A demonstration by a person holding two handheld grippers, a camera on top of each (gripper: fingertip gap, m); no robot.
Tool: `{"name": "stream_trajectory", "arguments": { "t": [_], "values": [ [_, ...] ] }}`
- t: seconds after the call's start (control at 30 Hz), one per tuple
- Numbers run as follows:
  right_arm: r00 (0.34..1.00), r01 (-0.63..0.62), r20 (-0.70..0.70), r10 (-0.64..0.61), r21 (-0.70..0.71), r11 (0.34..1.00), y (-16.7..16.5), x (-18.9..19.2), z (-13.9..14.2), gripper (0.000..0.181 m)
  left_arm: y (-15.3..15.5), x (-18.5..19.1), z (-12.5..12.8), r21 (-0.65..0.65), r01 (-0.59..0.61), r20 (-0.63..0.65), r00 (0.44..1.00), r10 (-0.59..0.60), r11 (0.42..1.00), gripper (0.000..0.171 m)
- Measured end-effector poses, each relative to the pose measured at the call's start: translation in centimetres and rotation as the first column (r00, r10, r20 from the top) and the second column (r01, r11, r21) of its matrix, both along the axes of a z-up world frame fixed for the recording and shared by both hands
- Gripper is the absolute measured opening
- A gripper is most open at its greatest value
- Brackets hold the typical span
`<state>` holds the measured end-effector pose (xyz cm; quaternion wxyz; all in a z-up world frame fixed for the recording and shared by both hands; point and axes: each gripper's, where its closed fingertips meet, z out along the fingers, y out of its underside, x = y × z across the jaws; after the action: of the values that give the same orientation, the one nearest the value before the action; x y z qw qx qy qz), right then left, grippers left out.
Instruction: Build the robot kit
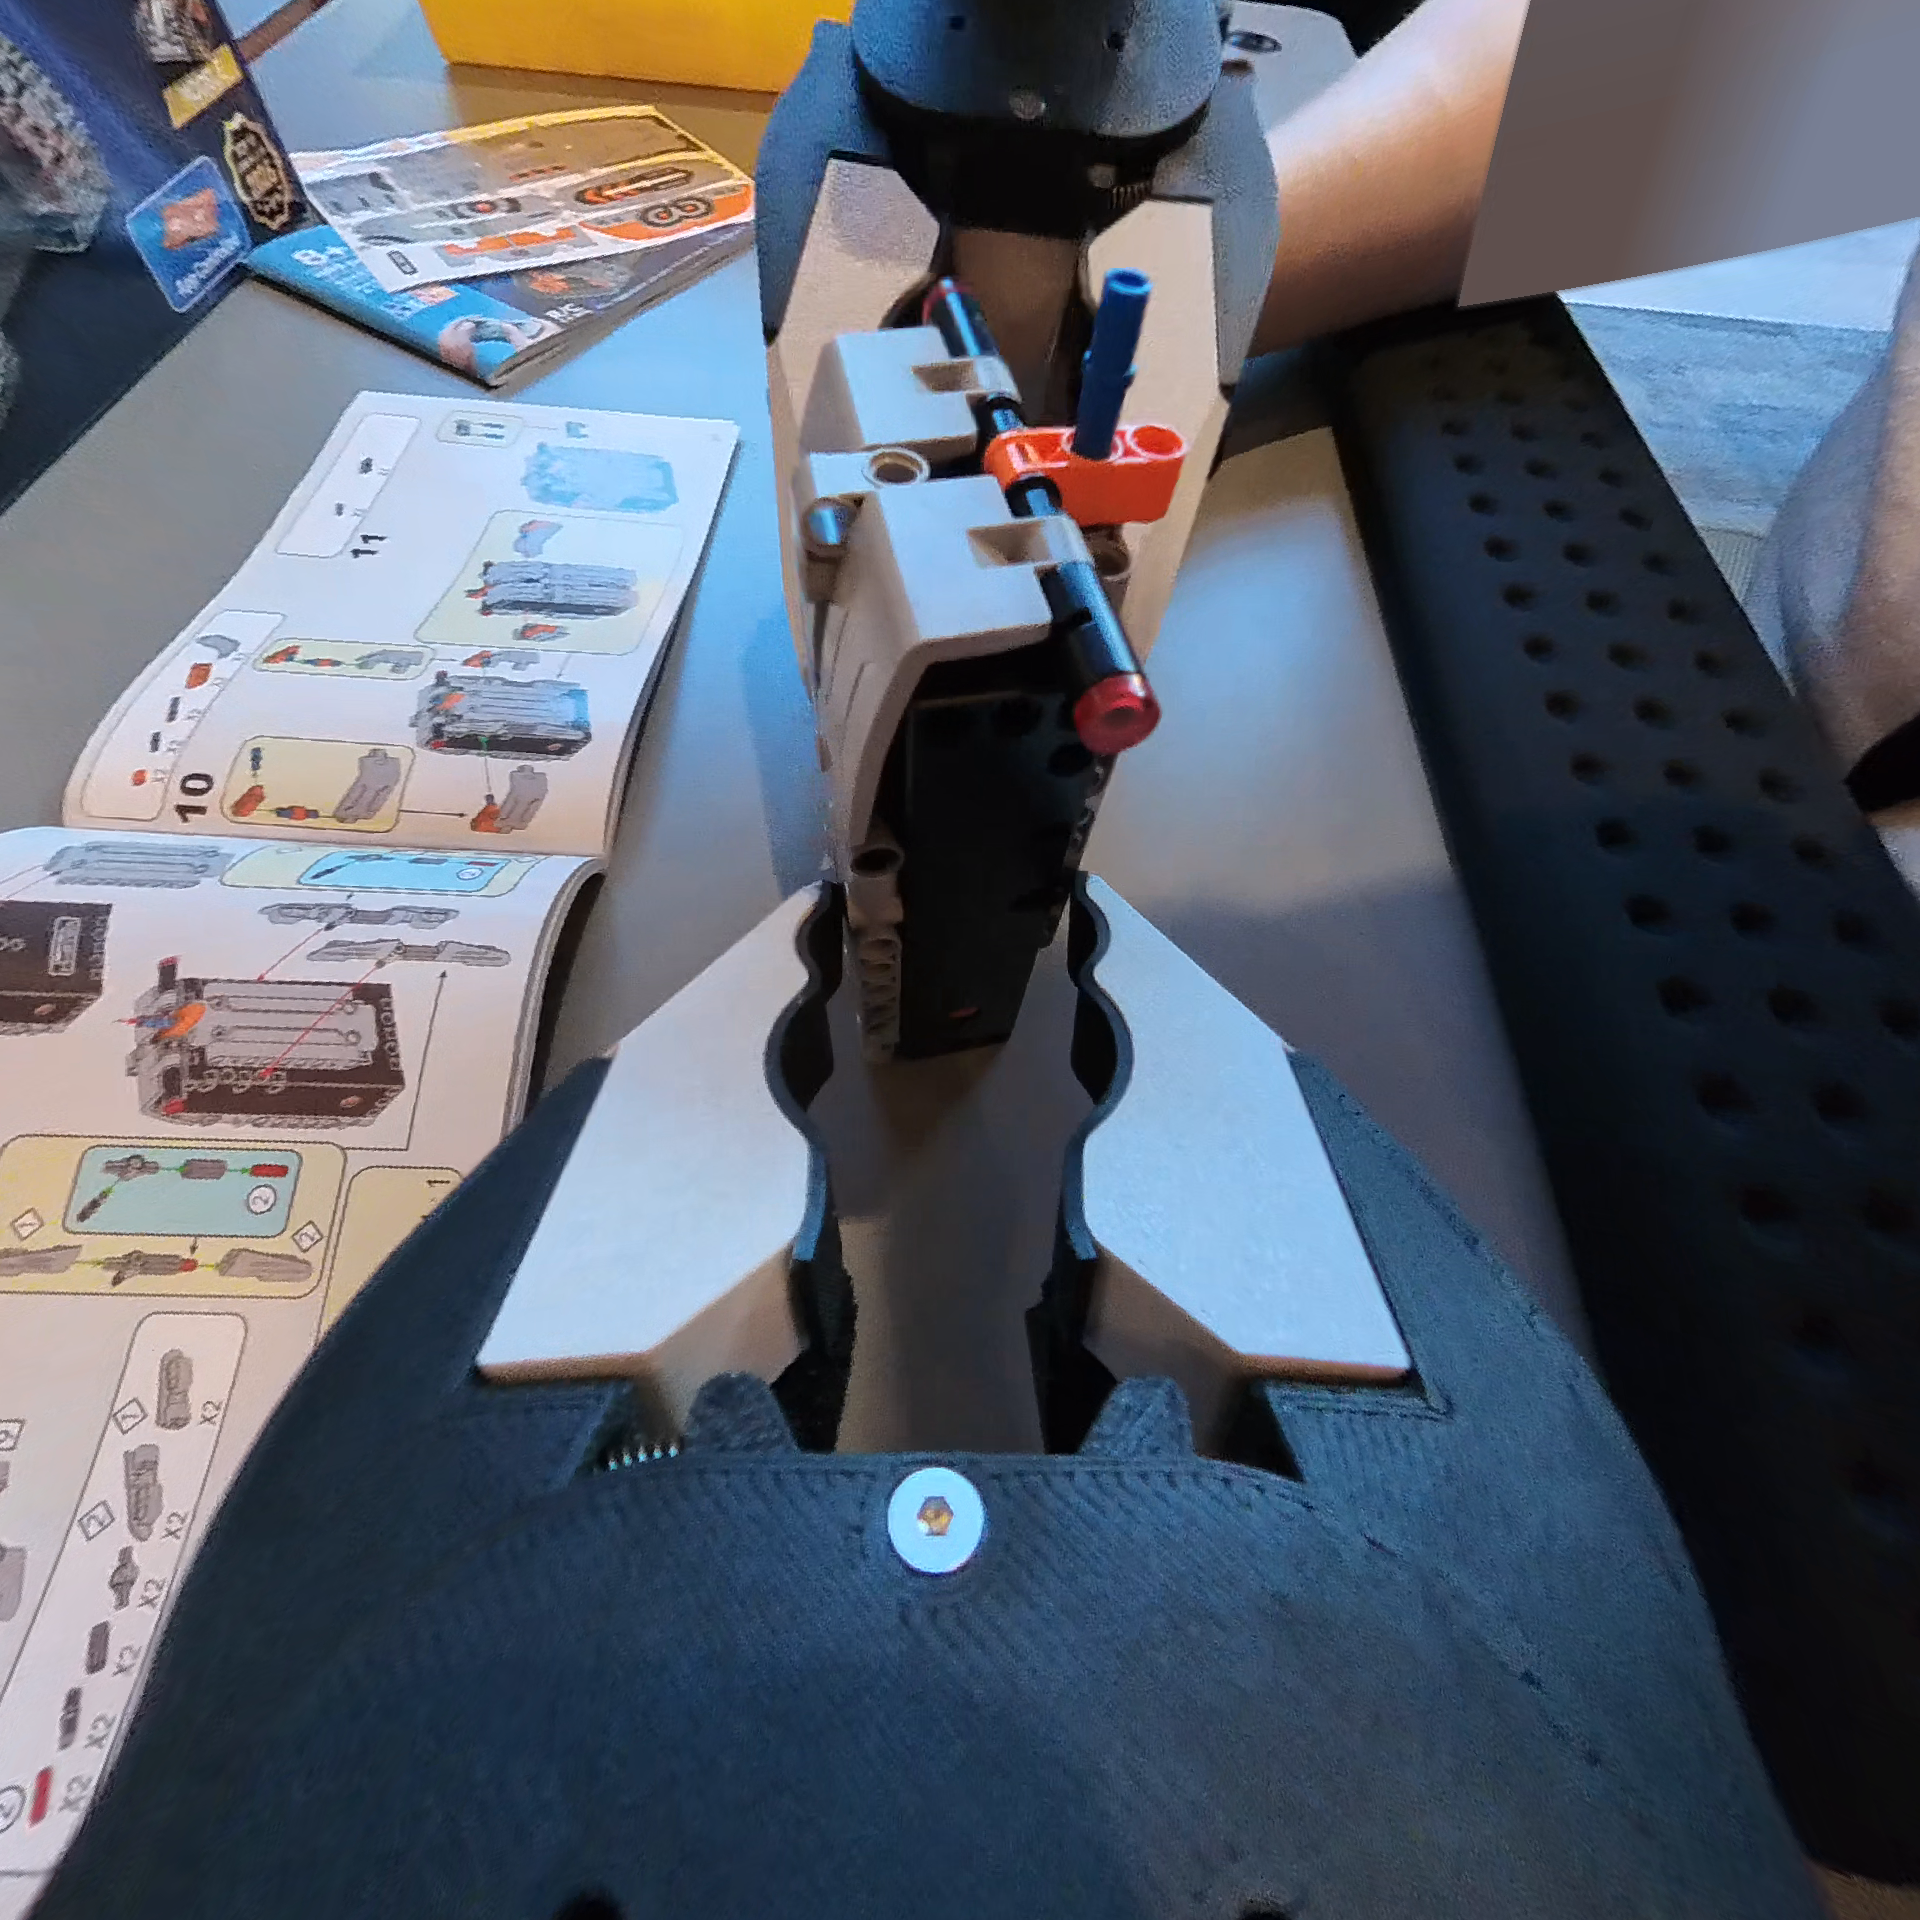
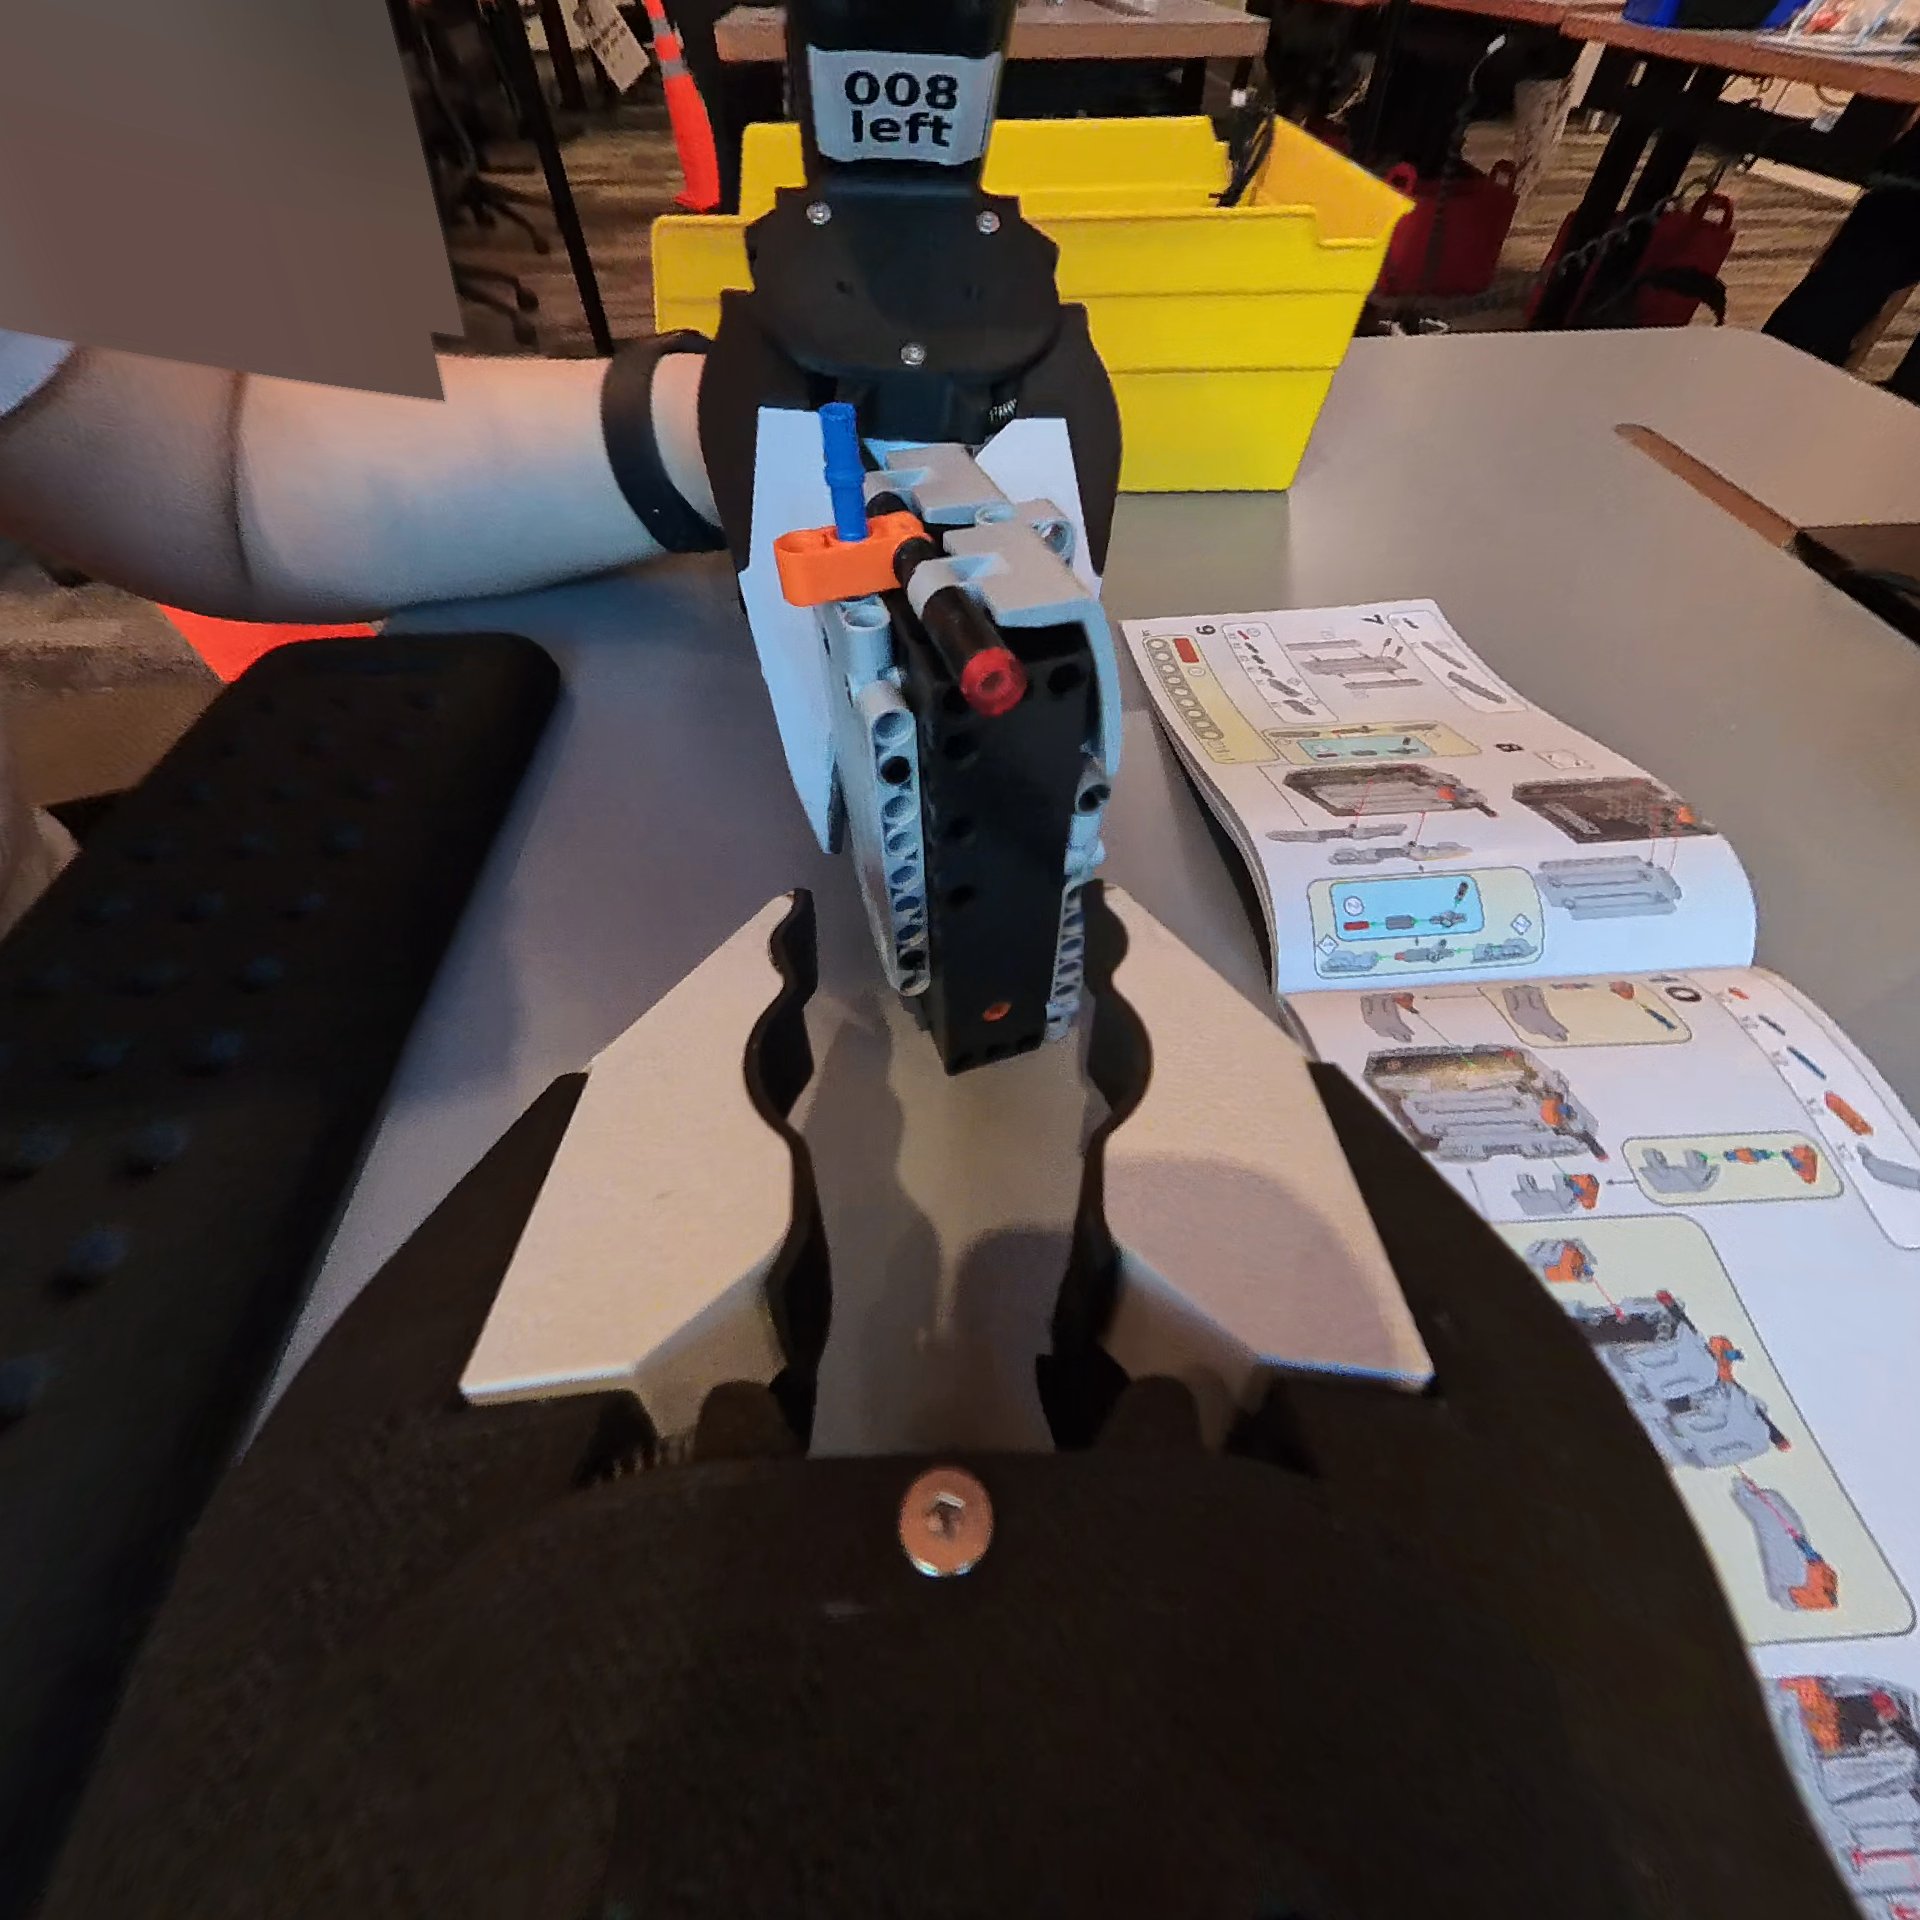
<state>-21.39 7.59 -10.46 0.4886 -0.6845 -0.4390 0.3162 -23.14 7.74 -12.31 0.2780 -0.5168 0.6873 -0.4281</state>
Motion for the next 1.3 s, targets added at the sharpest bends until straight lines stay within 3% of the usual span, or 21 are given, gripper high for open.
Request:
{"name": "stream_trajectory", "arguments": {
  "t": [0.2, 0.27, 0.43, 0.7, 1.3],
  "values": [
    [1.0, -0.008, -0.013, 0.008, -0.01, 1.0, 0.1, 0.0, 0.1, 0.055, -1.3, 0.1, 0.1, -0.021, 0.072, 0.025, 0.997, -0.072, 0.997, 0.042],
    [0.999, -0.052, -0.012, 0.051, -0.015, 0.999, -0.5, -0.4, 0.1, 0.042, -1.3, 0.1, 0.0, -0.002, 0.071, 0.024, 0.997, -0.071, 0.998, 0.042],
    [0.999, -0.034, -0.01, 0.033, -0.026, 0.999, -0.5, -0.3, 0.0, 0.042, -0.9, -0.8, -1.6, 0.031, 0.066, -0.078, 0.995, -0.063, 0.997, 0.038],
    [0.999, -0.019, -0.037, 0.017, -0.059, 0.998, -0.4, 0.0, 0.0, 0.042, -0.9, -0.1, 0.2, -0.02, 0.045, 0.012, 0.999, -0.045, 0.999, 0.04],
    [0.997, -0.012, -0.074, 0.003, -0.123, 0.992, -0.3, 0.4, 0.1, 0.042, -0.8, 0.3, 0.2, -0.046, 0.036, 0.023, 0.999, -0.035, 0.998, 0.04]
  ]
}}
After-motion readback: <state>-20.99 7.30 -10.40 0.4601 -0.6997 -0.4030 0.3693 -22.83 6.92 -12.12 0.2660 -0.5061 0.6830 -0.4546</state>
